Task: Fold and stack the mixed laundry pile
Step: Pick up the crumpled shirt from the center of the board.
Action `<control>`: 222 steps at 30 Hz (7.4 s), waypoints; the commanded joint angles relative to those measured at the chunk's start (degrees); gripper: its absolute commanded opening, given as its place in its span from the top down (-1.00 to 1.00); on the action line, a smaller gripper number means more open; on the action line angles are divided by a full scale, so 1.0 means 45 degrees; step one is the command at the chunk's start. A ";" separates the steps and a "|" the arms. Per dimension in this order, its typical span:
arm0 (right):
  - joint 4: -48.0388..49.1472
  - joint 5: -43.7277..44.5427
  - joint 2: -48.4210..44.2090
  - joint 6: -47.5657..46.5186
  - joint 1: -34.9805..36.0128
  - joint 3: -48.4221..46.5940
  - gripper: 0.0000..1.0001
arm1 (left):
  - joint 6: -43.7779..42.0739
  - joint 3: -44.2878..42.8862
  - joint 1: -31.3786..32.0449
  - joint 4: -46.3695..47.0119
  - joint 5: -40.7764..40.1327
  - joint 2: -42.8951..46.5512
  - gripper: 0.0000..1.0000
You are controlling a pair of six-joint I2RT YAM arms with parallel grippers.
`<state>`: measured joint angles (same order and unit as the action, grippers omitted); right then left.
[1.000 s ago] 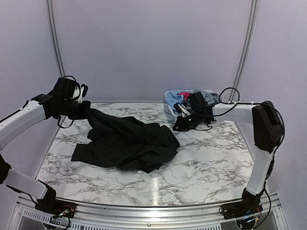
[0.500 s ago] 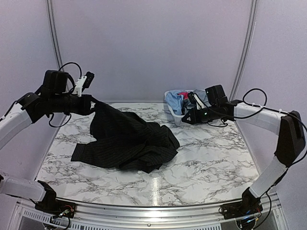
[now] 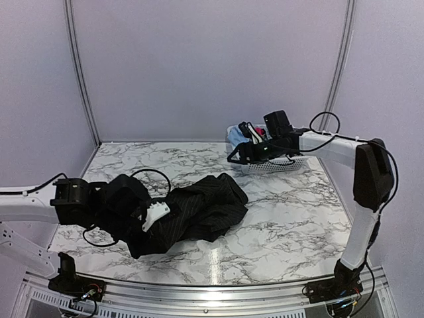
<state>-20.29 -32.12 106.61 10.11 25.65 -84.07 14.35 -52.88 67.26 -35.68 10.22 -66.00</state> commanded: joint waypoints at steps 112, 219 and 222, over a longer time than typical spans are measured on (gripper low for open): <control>-0.0547 0.2416 -0.8737 -0.1337 0.1317 0.3859 -0.88 | 0.3157 -0.9287 -0.5692 -0.2020 0.1100 -0.3384 1.00; -0.0823 0.9591 -1.2268 0.2286 0.3080 0.5820 1.00 | 0.2690 0.1215 -0.6646 0.1615 -0.2146 -0.4963 1.00; -0.1459 0.9489 -1.2343 0.2670 0.3014 0.6216 1.00 | 0.3879 0.3266 -0.5945 0.1644 -0.1898 -0.4104 1.00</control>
<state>-22.52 10.98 51.57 18.20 40.07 -56.97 23.11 -48.23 37.45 -26.94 2.92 -87.15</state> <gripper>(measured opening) 0.001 0.007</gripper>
